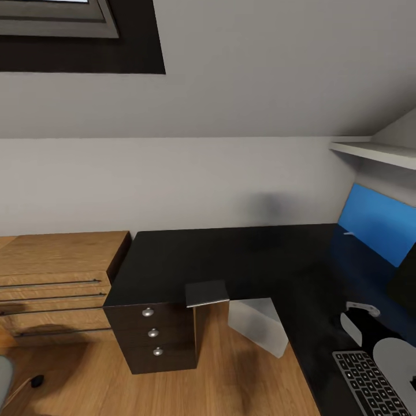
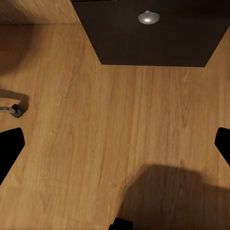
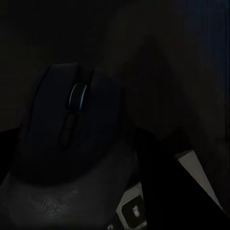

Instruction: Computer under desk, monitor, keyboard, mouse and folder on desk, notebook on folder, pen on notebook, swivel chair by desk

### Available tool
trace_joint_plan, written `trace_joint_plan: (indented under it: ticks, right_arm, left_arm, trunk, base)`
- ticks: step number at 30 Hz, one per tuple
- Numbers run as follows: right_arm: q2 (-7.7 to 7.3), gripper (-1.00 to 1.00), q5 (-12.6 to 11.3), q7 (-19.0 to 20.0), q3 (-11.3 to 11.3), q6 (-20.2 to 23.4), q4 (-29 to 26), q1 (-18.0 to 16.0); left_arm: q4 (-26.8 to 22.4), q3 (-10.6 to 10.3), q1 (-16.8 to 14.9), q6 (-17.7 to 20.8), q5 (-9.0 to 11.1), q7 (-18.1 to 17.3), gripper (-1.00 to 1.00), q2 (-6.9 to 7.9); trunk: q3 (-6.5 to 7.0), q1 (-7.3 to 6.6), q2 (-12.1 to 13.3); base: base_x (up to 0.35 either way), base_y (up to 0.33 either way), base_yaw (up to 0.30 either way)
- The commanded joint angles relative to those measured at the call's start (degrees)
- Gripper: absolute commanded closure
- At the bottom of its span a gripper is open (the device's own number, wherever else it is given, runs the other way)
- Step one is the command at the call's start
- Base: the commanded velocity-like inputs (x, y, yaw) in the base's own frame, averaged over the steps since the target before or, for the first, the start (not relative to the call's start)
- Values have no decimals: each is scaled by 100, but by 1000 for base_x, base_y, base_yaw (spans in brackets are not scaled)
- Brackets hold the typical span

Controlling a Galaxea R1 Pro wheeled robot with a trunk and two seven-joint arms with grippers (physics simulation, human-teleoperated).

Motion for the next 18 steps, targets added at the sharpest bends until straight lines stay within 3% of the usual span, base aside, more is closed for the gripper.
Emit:
trace_joint_plan:
  ticks: [1,18]
  right_arm:
    - [-3,100,-60,-108,49,22,-11,-2]
    - [4,100,-7,-292,91,21,-14,-2]
  left_arm:
    - [-10,-52,-7,-29,59,30,-100,6]
    - [-25,-103,-7,-25,51,30,-100,-28]
  trunk:
    - [-8,1,-6]
    - [-26,23,-46]
  base:
    - [0,0,0]
    - [0,0,0]
